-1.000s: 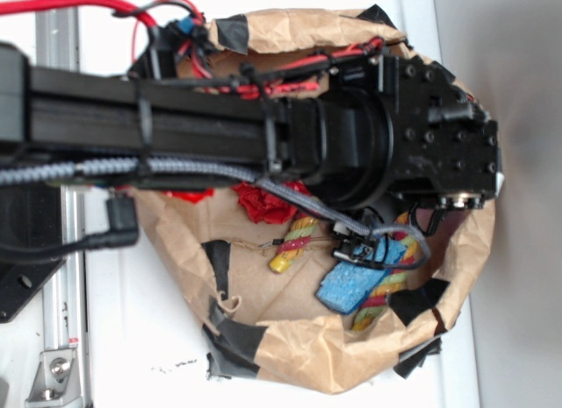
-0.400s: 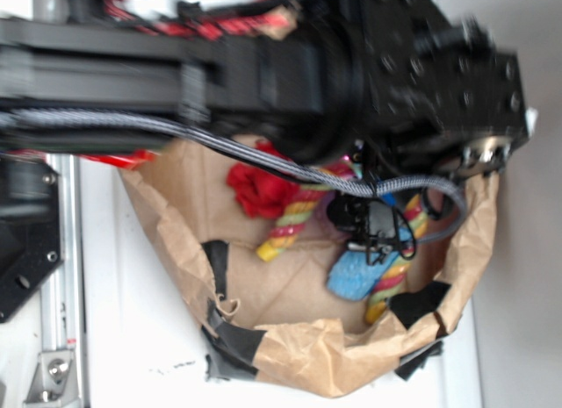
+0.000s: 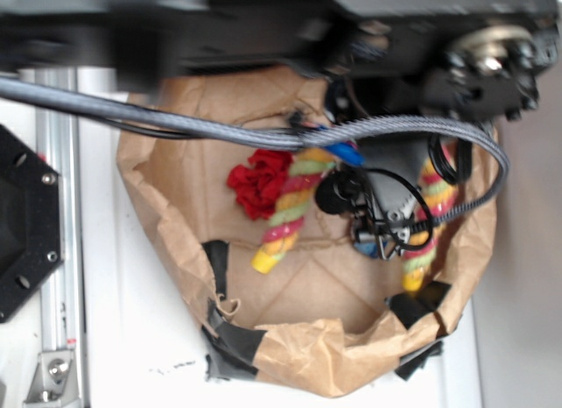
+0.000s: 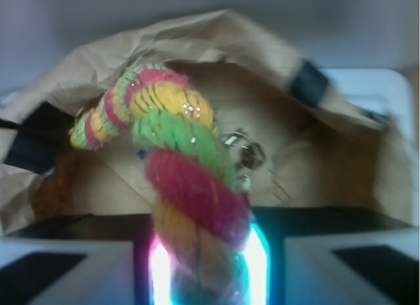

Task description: Grab the multicolored rope.

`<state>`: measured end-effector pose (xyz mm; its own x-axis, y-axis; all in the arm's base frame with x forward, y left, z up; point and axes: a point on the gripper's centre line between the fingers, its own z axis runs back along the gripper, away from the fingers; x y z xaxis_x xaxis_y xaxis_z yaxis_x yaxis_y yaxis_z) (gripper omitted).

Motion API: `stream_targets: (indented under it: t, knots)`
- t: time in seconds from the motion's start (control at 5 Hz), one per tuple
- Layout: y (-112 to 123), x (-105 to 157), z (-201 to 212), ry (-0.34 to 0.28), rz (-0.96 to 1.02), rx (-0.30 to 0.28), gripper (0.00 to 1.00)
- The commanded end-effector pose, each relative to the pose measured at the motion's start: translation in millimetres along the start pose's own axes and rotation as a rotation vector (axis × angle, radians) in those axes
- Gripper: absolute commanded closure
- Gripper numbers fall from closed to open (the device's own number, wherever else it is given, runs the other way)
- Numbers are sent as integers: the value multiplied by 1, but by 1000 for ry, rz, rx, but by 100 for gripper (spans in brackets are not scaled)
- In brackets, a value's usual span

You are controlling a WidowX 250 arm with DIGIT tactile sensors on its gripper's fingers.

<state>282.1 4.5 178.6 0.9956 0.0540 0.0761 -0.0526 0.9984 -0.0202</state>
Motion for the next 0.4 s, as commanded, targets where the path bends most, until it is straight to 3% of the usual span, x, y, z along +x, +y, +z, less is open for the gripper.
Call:
stream_targets:
  t: [0.0, 0.2]
  knots:
    - [-23, -26, 38, -87, -6, -48, 100]
    - [-26, -24, 28, -91, 17, 16, 100]
